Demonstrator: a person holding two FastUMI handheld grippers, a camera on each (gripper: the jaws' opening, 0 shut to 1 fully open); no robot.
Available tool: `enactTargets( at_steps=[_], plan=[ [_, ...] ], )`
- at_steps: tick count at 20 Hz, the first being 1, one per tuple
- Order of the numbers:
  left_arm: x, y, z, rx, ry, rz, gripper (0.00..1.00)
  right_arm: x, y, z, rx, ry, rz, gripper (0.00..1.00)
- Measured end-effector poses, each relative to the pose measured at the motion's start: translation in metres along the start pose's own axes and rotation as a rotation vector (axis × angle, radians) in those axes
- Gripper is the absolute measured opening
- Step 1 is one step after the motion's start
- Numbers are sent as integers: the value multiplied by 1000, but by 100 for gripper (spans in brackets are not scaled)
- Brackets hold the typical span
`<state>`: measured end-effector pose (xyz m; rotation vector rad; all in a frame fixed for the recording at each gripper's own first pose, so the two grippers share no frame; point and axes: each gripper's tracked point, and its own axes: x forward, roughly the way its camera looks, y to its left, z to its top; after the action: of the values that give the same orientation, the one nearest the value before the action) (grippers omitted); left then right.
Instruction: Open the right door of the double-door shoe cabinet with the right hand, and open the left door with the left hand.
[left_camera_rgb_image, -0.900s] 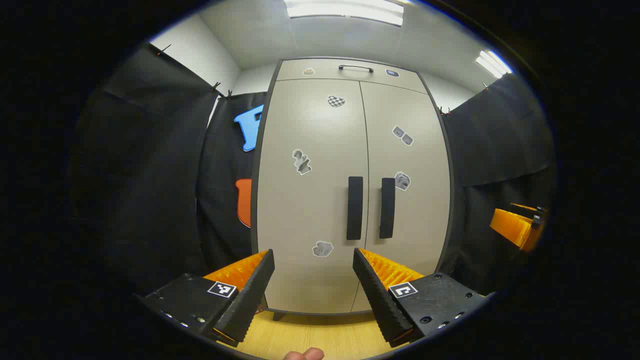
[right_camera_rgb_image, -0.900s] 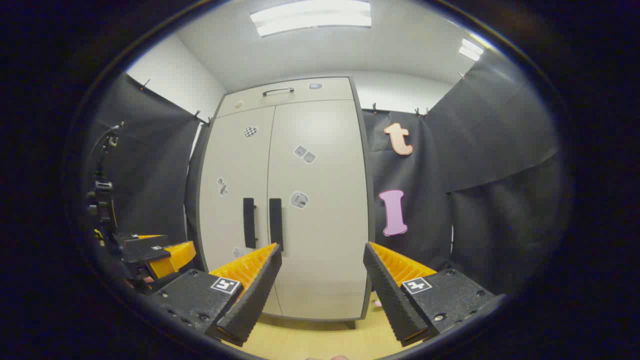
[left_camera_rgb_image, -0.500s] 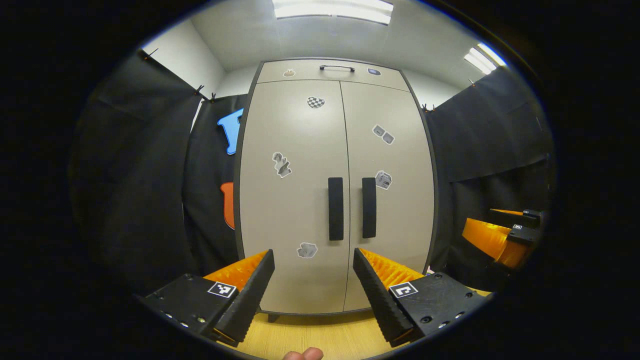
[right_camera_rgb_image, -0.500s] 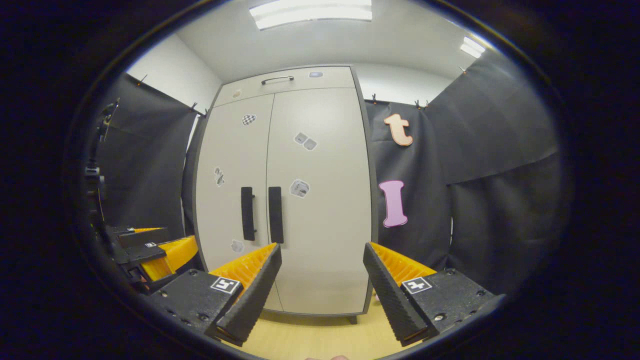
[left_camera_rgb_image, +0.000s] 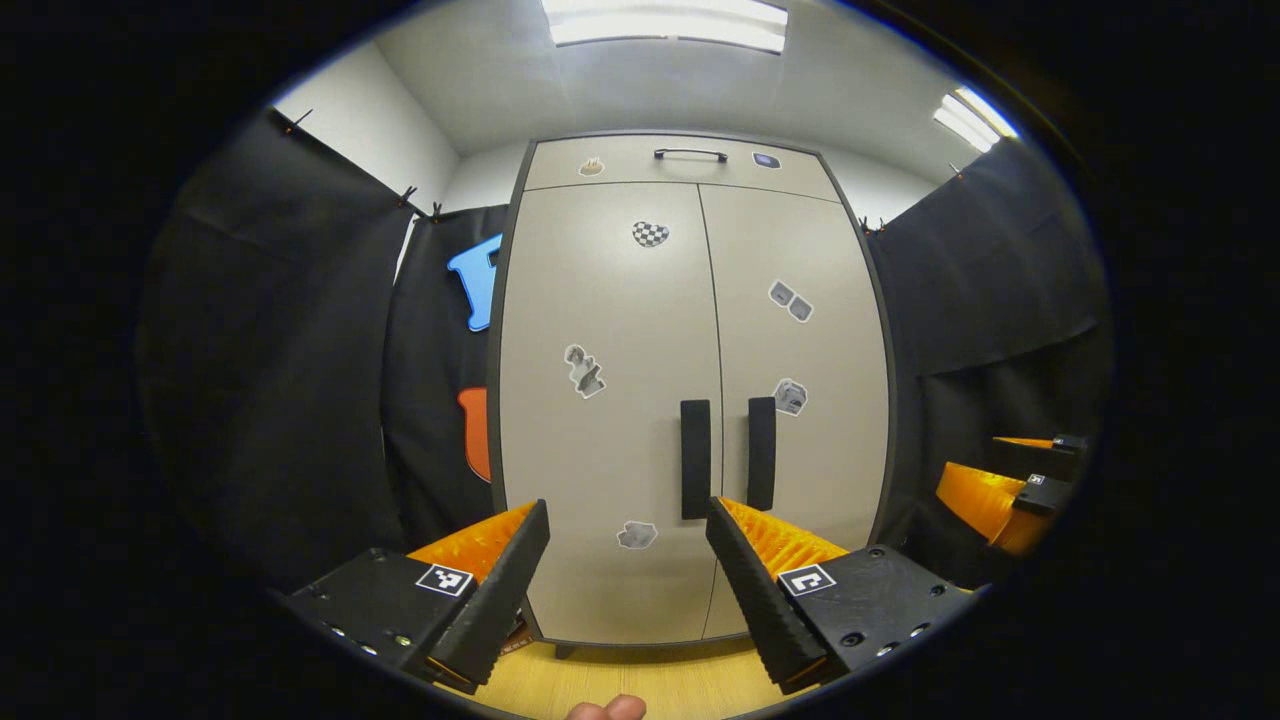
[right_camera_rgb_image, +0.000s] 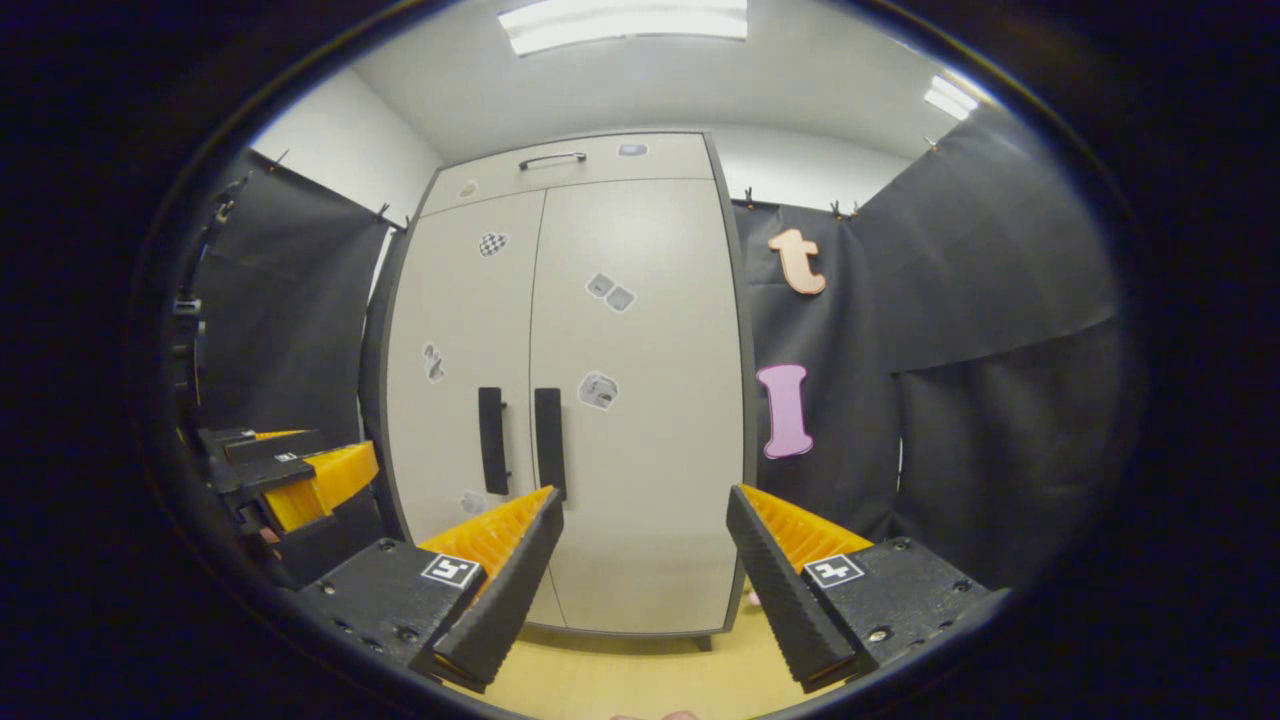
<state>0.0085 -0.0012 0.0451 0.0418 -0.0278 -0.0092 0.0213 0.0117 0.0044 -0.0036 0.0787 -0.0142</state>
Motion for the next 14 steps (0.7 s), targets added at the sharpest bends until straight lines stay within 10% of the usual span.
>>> enactTargets(
  at_steps=[14],
  plan=[
    [-1, 0, -5, -19, 27, -43, 95, 78, 36, 7, 23, 24, 26, 100]
  ],
)
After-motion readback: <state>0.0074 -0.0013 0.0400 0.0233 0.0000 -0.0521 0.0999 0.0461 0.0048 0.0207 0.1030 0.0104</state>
